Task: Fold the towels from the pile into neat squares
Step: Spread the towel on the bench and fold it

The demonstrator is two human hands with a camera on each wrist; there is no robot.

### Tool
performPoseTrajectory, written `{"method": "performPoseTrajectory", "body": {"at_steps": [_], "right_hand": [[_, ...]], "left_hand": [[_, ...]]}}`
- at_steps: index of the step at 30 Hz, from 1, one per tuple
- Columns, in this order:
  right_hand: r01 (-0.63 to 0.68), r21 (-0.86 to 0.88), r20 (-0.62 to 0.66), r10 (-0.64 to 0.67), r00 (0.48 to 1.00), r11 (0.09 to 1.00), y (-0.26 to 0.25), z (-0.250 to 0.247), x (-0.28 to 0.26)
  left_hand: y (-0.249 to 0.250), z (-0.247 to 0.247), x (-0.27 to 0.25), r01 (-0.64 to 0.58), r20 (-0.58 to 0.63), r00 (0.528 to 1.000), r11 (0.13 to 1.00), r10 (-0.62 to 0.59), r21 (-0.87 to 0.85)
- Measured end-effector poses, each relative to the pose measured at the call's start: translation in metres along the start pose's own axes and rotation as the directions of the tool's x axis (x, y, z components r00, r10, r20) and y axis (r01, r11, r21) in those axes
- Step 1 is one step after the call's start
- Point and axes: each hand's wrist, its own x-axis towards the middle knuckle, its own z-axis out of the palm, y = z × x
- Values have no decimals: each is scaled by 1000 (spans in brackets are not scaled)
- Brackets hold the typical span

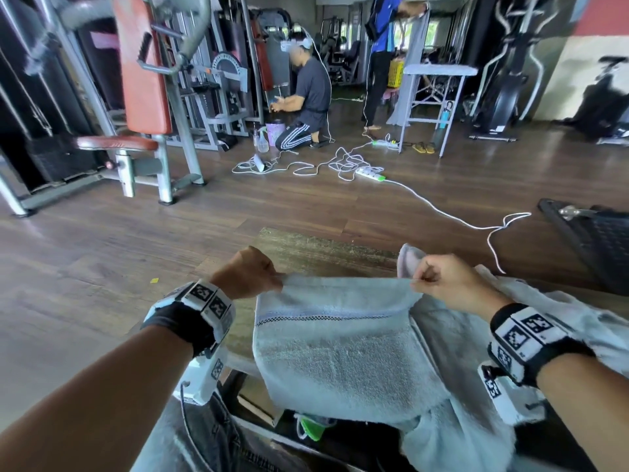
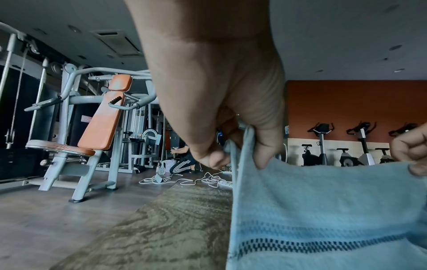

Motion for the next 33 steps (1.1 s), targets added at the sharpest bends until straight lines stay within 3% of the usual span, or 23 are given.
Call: {"method": "performPoseTrajectory", "body": {"at_steps": [4,10,13,19,26,31,33], "right_hand": [[36,-130,-16,-39,999,991,7,16,-12],[-47,-230,39,58,998,972,8,32,-3],[-58,-219,22,64,998,974,7,39,14],[-65,-160,5,67,998,985,18,76,63],[-101,-233,45,114,992,967,25,123,93],[-122,-232,53,138,989,965,20,127,90],[-172,-170,25,179,984,970,17,120,86]], "left_hand": [[-12,15,-12,24,12,1000,999,-24,30],[-33,45,-5,53,101,993,998,-56,28],[-41,52,6,83,107,991,996,-81,-11],[-52,58,25,168,221,955,973,-200,156],[-62,65,42,188,226,947,965,-227,180],[-58,63,44,158,218,958,978,-184,134],[-50,60,43,129,135,981,990,-136,57]]}}
